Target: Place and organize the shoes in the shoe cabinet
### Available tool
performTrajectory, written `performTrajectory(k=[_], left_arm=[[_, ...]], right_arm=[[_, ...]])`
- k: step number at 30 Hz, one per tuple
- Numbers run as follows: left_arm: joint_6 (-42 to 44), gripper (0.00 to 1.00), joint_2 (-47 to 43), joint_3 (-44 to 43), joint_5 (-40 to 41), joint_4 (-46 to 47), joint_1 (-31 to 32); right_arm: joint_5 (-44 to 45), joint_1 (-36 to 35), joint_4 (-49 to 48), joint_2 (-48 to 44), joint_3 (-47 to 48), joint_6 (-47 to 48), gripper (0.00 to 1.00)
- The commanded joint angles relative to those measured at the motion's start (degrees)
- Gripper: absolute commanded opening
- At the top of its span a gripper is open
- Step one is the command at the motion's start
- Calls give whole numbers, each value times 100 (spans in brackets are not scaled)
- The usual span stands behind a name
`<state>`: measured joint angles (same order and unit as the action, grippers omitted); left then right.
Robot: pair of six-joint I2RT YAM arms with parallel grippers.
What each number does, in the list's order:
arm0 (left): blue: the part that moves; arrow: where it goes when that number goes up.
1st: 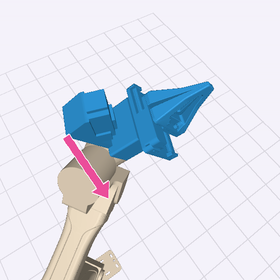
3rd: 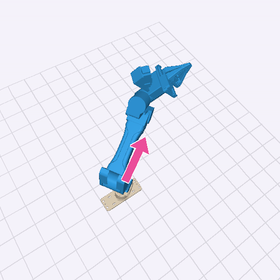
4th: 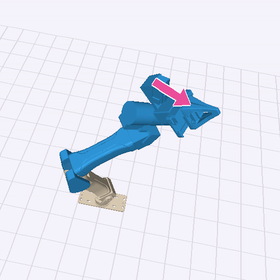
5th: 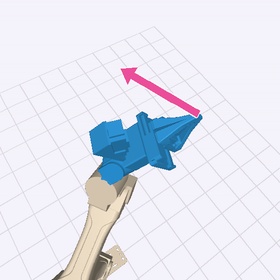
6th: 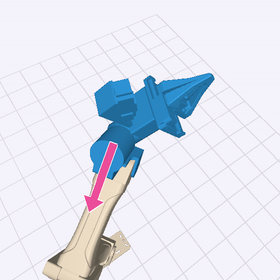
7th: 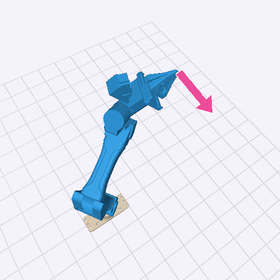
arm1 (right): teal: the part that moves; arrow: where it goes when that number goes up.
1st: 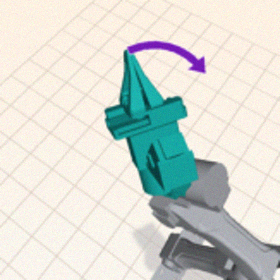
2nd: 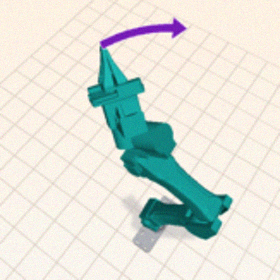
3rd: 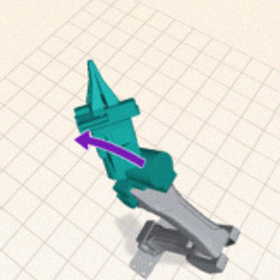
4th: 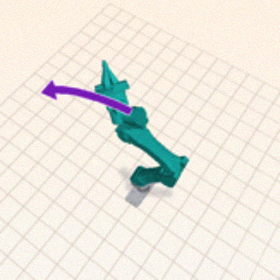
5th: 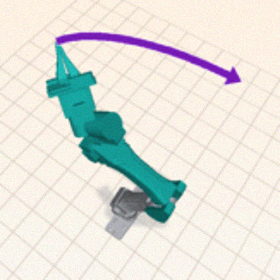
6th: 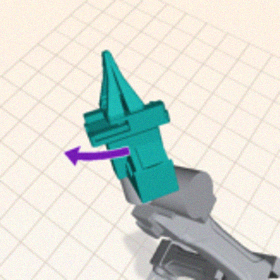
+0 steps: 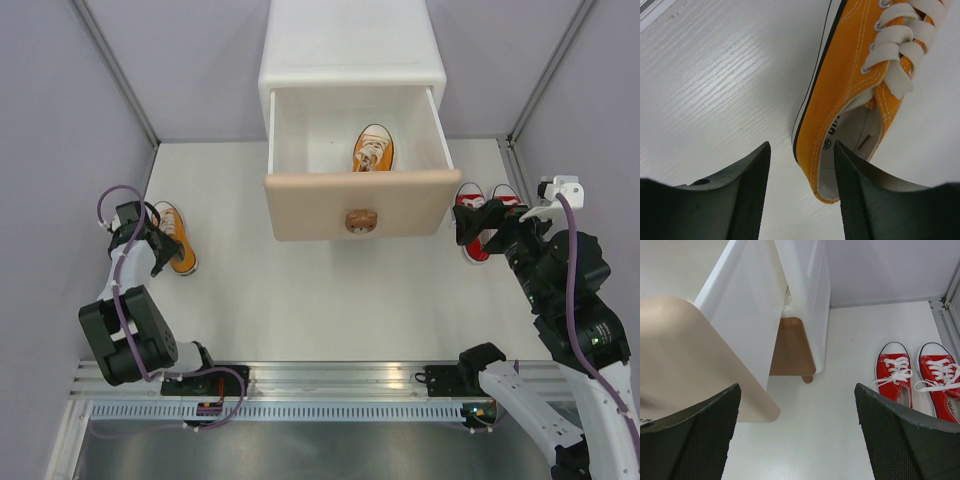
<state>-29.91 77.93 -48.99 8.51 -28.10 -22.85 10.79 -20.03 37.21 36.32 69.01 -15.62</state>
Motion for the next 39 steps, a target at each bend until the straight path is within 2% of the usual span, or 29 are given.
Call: performTrajectory(k=[1, 10, 16, 18, 21, 22, 25, 39], left_arm=[[196, 58, 274, 39, 212, 550, -97], [346, 53, 1109, -242, 19, 770, -88], [346, 48, 1365, -277, -69, 876, -97], [381, 42, 1418, -330, -113, 911, -97], [390, 26, 1444, -365, -166, 938, -88], [407, 16, 1427, -365, -183, 938, -88], [468, 3, 1322, -348, -218, 946, -53], [443, 2, -199, -479, -561, 701, 255]], right_arm=[[99, -36, -153, -54, -72, 120, 98], [29, -45, -206, 16, -151, 112, 98], [-24, -45, -214, 104, -169, 85, 98], [-24, -45, -223, 121, -178, 68, 98], [-41, -45, -223, 156, -195, 68, 98], [-50, -45, -232, 165, -195, 50, 98], [-77, -45, -258, 192, -204, 32, 98], [-103, -53, -241, 209, -160, 6, 98]])
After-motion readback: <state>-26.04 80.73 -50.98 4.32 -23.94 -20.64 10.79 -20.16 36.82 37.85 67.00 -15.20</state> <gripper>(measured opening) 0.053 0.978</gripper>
